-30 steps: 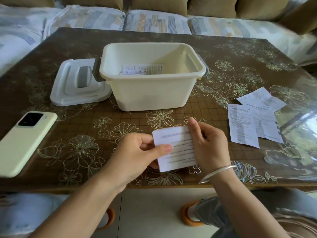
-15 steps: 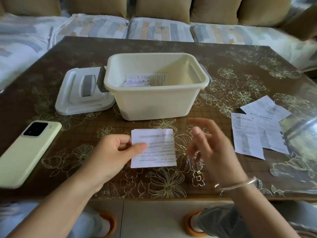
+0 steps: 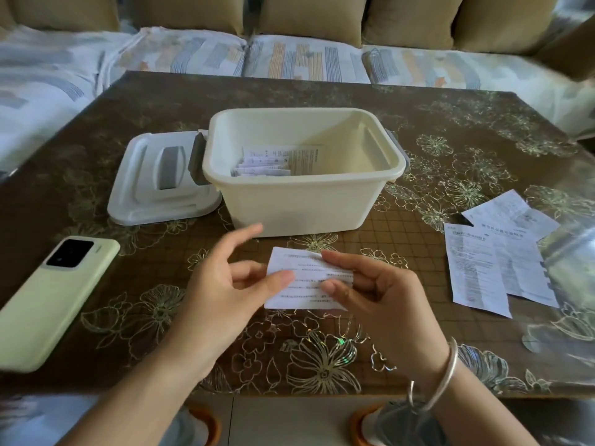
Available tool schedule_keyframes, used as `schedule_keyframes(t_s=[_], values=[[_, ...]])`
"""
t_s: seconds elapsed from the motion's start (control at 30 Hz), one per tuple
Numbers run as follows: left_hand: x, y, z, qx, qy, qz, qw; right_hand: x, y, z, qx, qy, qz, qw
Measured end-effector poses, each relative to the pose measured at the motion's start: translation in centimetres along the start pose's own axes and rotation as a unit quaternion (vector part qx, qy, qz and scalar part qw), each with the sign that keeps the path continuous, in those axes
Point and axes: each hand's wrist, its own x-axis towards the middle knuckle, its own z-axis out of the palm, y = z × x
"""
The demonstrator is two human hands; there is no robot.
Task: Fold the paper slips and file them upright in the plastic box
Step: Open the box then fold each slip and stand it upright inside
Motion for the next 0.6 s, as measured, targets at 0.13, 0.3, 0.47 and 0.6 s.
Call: schedule_keyframes(t_s=[0.13,0.3,0.47,0.6], values=[[0.3,0.3,-0.4,0.146,-0.004,0.137,0.98,0.5,-0.3,-0.1,-0.008,0.013,0.012,1.0],[0.9,1.7,-0.8,0.215,0.026,0.19,0.957,1.1,-1.2,-0.4,-0.058,0.011,-0.01,0.998],[1.8,3.5,-1.2,0.244,0.039,0.226,0.942,2.3,-2.8,-0.9,-0.184,0.039,-0.097,0.977],[3.2,5.9,-2.2,0.31,0.052,0.281,0.907,4.5,-5.0,-1.9,-0.28,0.05,-0.181,0.941]])
